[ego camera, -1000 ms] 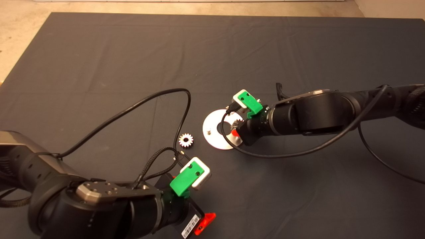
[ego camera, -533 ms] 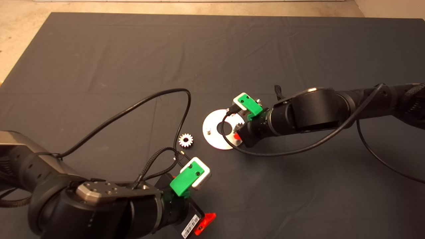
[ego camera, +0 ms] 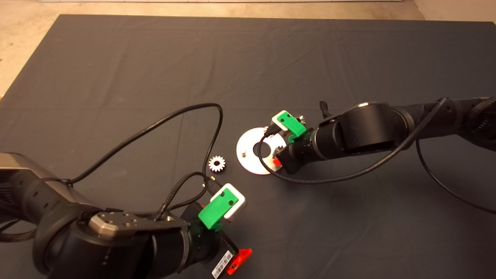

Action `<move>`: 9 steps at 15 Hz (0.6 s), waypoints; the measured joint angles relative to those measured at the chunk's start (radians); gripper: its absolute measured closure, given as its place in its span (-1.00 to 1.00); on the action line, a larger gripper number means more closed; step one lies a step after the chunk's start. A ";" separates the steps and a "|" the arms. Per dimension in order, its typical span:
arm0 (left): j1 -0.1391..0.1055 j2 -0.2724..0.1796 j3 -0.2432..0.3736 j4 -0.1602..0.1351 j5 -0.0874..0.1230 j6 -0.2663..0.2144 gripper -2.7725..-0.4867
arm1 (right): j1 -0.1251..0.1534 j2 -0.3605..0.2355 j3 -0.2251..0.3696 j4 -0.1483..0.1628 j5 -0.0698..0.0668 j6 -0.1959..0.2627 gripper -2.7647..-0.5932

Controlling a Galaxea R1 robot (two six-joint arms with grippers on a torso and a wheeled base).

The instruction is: Install three planetary gears onto the carrier pins

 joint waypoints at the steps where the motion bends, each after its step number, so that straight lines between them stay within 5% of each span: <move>1: 0.000 0.000 0.000 0.000 0.000 0.000 -0.77 | 0.000 0.000 0.000 0.000 0.000 0.000 0.60; 9: 0.000 0.000 0.000 0.000 0.000 0.000 -0.77 | 0.000 0.015 -0.004 0.000 -0.010 -0.020 0.60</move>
